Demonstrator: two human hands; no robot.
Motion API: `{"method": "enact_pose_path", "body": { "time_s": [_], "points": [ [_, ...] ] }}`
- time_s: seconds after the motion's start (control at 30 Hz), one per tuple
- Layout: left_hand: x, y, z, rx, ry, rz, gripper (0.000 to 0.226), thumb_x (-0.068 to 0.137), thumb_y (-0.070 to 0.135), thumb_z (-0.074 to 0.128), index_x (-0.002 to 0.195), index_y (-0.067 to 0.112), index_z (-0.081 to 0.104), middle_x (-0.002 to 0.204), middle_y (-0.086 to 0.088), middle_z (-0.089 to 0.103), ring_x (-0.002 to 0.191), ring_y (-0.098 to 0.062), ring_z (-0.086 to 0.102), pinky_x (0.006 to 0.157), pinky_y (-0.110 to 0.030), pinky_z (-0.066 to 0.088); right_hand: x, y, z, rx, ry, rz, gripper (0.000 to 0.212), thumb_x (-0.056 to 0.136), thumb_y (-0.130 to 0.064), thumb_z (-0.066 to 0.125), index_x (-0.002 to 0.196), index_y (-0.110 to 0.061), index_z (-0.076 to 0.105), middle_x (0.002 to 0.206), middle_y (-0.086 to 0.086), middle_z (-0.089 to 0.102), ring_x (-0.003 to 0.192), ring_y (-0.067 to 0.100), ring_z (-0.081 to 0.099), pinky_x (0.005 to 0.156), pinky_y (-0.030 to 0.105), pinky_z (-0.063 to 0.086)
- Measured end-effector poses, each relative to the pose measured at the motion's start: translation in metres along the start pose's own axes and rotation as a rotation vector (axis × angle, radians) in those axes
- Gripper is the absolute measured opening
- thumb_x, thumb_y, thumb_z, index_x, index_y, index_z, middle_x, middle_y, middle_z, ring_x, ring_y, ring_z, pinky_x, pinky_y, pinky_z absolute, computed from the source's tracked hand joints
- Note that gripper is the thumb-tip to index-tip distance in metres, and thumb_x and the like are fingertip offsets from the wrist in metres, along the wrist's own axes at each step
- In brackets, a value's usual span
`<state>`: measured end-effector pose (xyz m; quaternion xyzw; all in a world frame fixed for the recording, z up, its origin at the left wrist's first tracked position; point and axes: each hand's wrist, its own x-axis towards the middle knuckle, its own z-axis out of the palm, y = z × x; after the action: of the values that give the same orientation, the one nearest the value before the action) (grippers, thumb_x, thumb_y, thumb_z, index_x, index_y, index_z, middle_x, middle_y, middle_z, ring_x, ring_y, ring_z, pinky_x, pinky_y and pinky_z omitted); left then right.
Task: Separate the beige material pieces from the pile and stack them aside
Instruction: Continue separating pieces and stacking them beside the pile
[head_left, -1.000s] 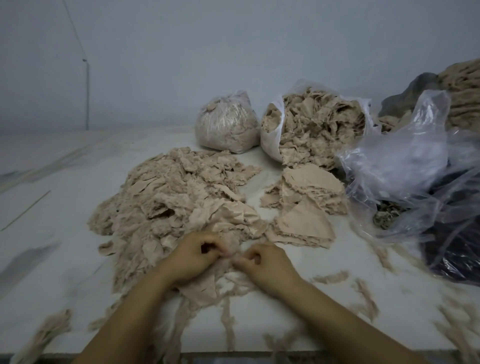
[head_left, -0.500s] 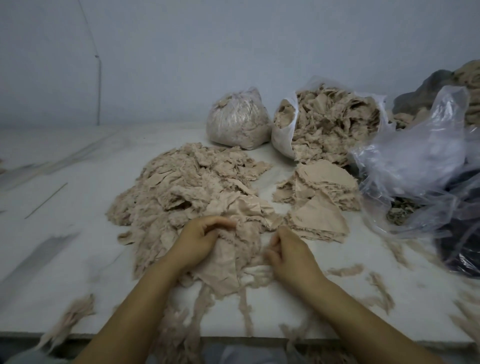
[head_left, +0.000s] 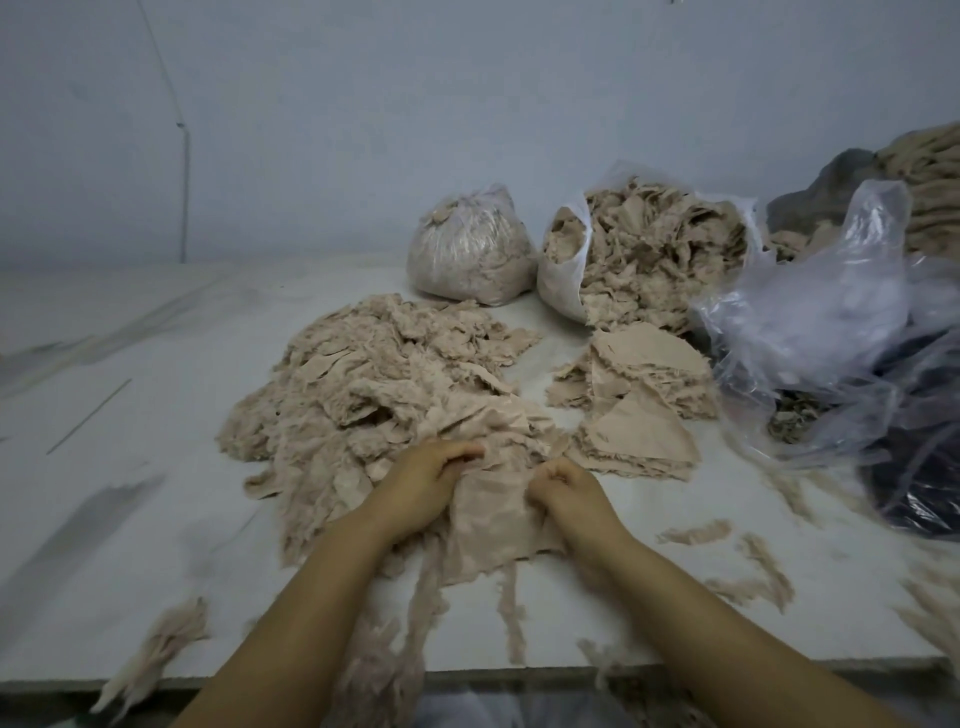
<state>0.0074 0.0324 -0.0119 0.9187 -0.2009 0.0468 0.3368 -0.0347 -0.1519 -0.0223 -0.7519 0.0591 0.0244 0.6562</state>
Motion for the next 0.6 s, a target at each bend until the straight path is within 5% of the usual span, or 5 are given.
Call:
{"method": "enact_pose_path", "body": {
  "time_s": [0.1, 0.27, 0.37, 0.47, 0.6],
  "points": [
    [0.005, 0.007, 0.005, -0.065, 0.019, 0.066, 0.028, 0.096, 0.011, 0.049, 0.118, 0.02, 0.065, 0.106, 0.016, 0.063, 0.104, -0.001, 0.056, 0.095, -0.018, 0.041, 0.005, 0.002, 0.008, 0.037, -0.058, 0.047, 0.025, 0.084, -0.024, 0.071, 0.067, -0.016, 0.054, 0.063, 0.001, 0.053, 0.063, 0.016, 0.051, 0.06, 0.029, 0.042],
    [0.005, -0.017, 0.014, 0.223, -0.153, 0.032, 0.032, 0.097, 0.013, 0.047, 0.126, 0.017, 0.061, 0.132, -0.003, 0.058, 0.122, -0.019, 0.051, 0.096, -0.021, 0.036, 0.011, -0.008, -0.005, 0.187, 0.063, -0.039, 0.025, 0.088, -0.01, 0.065, 0.063, -0.014, 0.062, 0.066, 0.002, 0.06, 0.068, 0.017, 0.053, 0.067, 0.029, 0.045],
    [0.008, -0.015, 0.009, 0.194, -0.044, -0.046, 0.032, 0.098, 0.013, 0.046, 0.124, 0.018, 0.063, 0.13, 0.0, 0.06, 0.118, -0.017, 0.055, 0.089, -0.014, 0.035, 0.017, -0.023, -0.028, 0.291, 0.026, -0.061, 0.017, 0.087, -0.015, 0.067, 0.07, -0.013, 0.069, 0.069, 0.003, 0.065, 0.066, 0.016, 0.058, 0.062, 0.028, 0.047],
    [0.018, 0.017, 0.002, -0.171, 0.378, -0.122, 0.024, 0.096, 0.019, 0.051, 0.111, 0.02, 0.069, 0.113, 0.006, 0.067, 0.096, -0.008, 0.06, 0.078, -0.006, 0.04, 0.022, -0.03, -0.033, 0.299, -0.089, -0.044, 0.013, 0.087, -0.021, 0.067, 0.079, -0.012, 0.07, 0.071, 0.005, 0.064, 0.062, 0.016, 0.058, 0.056, 0.026, 0.046],
    [0.029, 0.07, 0.016, -0.8, 0.102, -0.29, 0.03, 0.079, 0.048, 0.063, 0.084, 0.02, 0.071, 0.078, 0.005, 0.073, 0.073, -0.009, 0.066, 0.064, -0.018, 0.051, 0.024, -0.032, -0.026, 0.378, -0.114, -0.055, 0.012, 0.088, -0.02, 0.066, 0.08, -0.012, 0.072, 0.075, 0.011, 0.07, 0.066, 0.019, 0.065, 0.06, 0.027, 0.052]
  ]
}}
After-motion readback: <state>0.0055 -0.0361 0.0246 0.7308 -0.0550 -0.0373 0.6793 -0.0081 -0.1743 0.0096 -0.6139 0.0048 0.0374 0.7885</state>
